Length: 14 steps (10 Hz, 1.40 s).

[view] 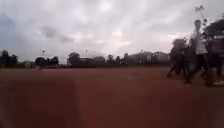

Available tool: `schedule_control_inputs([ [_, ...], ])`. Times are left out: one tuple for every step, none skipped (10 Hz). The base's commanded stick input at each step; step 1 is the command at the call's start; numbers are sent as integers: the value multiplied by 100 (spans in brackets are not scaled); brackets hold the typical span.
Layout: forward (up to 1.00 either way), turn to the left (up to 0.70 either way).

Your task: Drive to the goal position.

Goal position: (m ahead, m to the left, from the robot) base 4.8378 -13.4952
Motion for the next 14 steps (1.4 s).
schedule_control_inputs([
  [70,0],
  [70,0],
  [70,0],
  [70,0],
  [70,0],
  [70,-10],
  [70,-25],
  [70,-29],
  [70,-31],
  [70,-31],
  [70,-31],
  [70,-19],
  [70,0],
  [70,0],
])
